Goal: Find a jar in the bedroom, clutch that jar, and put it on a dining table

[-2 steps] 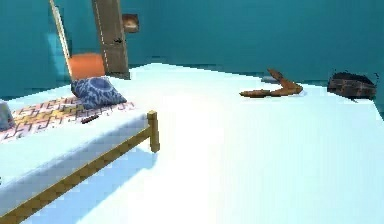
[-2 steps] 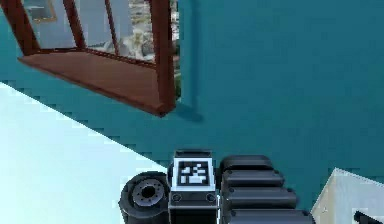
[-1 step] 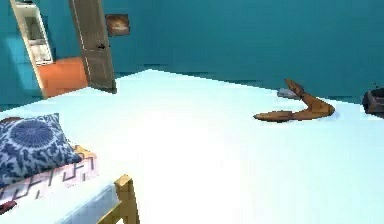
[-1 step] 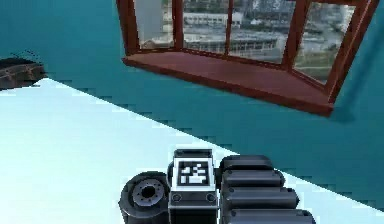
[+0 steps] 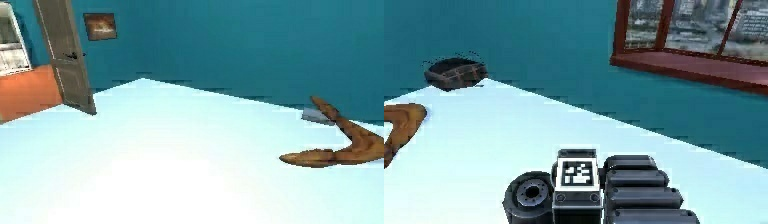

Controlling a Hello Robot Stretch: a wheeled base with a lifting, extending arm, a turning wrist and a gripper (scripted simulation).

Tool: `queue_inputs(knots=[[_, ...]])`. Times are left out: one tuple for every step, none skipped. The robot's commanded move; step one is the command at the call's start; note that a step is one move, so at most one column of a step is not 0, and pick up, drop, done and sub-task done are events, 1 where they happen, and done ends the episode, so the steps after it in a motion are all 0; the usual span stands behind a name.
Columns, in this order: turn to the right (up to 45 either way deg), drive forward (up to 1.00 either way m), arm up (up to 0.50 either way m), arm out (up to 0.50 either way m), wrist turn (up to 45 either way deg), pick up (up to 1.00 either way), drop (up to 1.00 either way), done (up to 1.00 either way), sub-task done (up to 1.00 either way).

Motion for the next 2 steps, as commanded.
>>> queue_inputs(knots=[[-21.0, 0.00, 0.00, 0.00, 0.0, 0.00, 0.00, 0.00, 0.00], [0.0, 0.25, 0.00, 0.00, 0.0, 0.00, 0.00, 0.00, 0.00]])
